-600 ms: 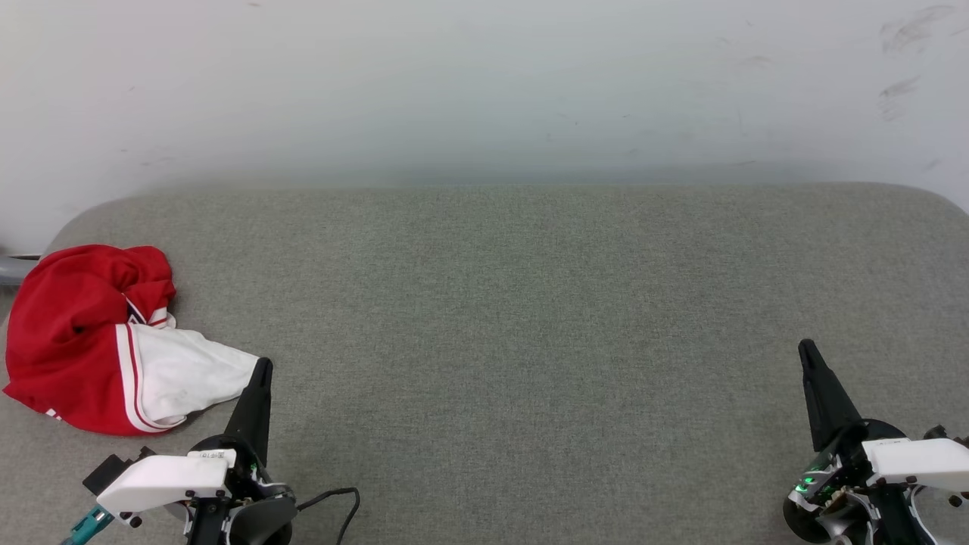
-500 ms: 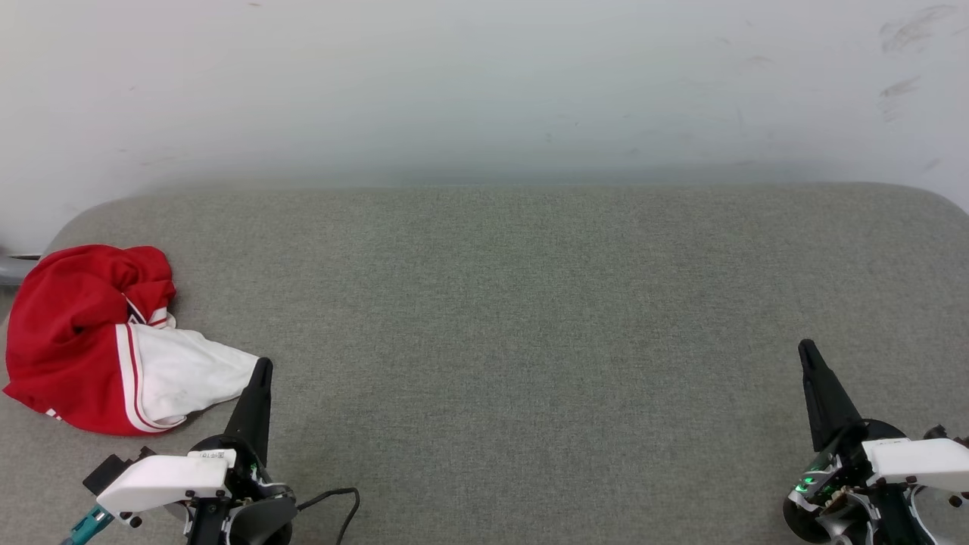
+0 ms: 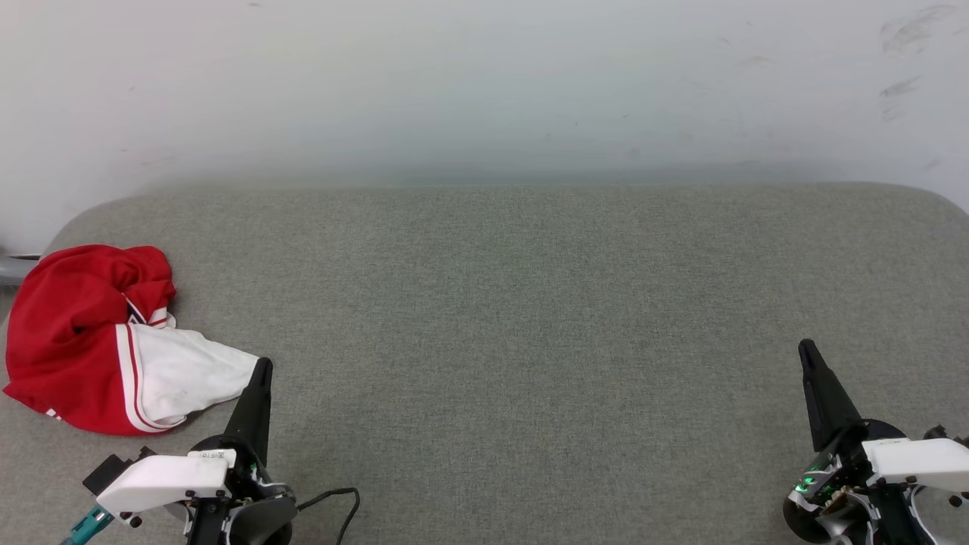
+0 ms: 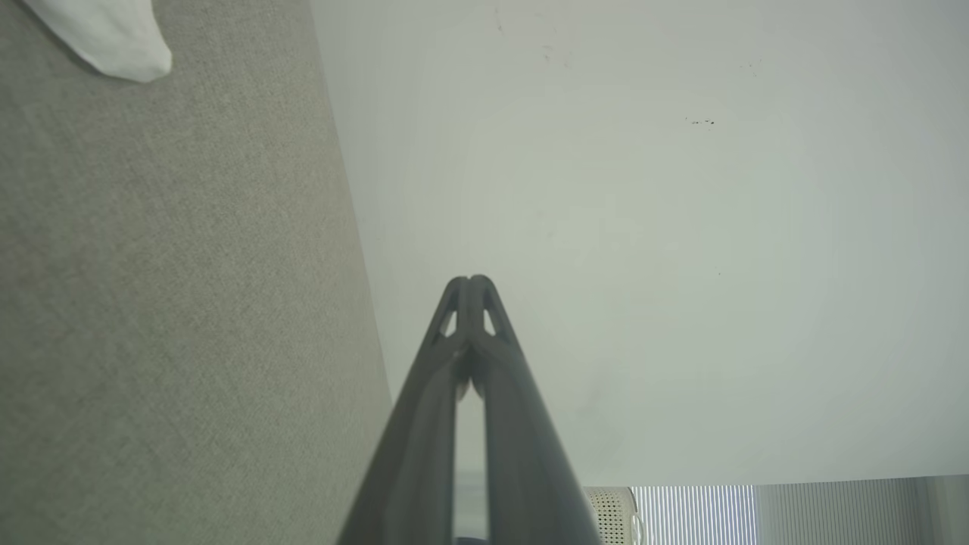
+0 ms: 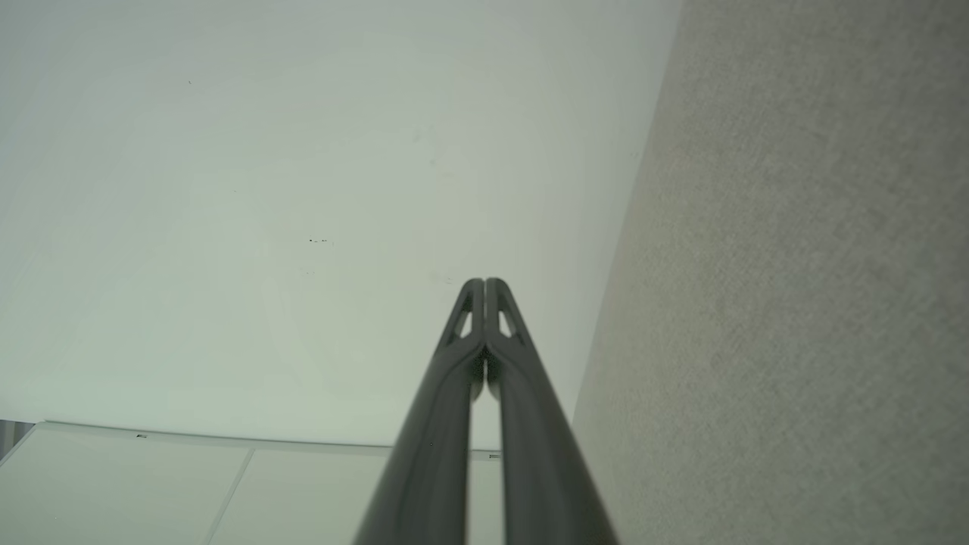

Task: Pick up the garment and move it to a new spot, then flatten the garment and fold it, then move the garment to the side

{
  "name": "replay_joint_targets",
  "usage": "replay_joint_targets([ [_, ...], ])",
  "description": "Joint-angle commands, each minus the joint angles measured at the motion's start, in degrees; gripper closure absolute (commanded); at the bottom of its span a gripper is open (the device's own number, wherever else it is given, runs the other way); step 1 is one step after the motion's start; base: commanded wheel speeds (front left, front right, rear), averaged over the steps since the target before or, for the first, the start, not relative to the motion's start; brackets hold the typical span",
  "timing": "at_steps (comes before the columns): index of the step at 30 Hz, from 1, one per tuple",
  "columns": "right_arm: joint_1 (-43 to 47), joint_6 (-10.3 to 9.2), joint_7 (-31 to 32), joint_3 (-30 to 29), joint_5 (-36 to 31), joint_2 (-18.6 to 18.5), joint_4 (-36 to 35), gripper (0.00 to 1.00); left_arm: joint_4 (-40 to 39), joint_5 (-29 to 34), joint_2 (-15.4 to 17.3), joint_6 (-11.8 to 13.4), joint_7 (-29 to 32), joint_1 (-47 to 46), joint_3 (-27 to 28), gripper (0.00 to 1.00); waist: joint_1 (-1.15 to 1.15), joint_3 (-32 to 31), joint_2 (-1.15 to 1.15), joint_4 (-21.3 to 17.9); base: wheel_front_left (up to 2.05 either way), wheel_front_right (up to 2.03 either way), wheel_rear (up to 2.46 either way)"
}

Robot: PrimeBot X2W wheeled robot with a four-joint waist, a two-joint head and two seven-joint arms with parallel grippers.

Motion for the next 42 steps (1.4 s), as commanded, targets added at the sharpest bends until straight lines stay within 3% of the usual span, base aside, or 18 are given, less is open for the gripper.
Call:
replay_joint_targets([
  [1,-0.6,-0.02,0.0,0.0,0.1,0.2,0.0,1.00,0.1,0.1,0.0,-0.2,0.3,-0.6,0.1,1.00,0.00,0.0,0.00,0.0,0.00,0.00,0.00],
  [29,-0.6,-0.02,0.0,0.0,0.1,0.2,0.0,1.00,0.1,0.1,0.0,-0.2,0.2,-0.6,0.1,1.00,0.00,0.0,0.00,0.0,0.00,0.00,0.00],
  [30,0.0,0.00,0.0,0.0,0.0,0.0,0.0,0.00,0.0,0.0,0.0,0.0,0.0,0.0,0.0,0.00,0.00,0.0,0.00,0.0,0.00,0.00,0.00],
  [42,2.1,0.00,-2.5,1.0,-2.3,0.0,1.2,0.00,0.7,1.4,-0.2,0.1,-2.6,2.5,-1.1,0.00,0.00,0.1,0.00,-0.1,0.00,0.00,0.00],
])
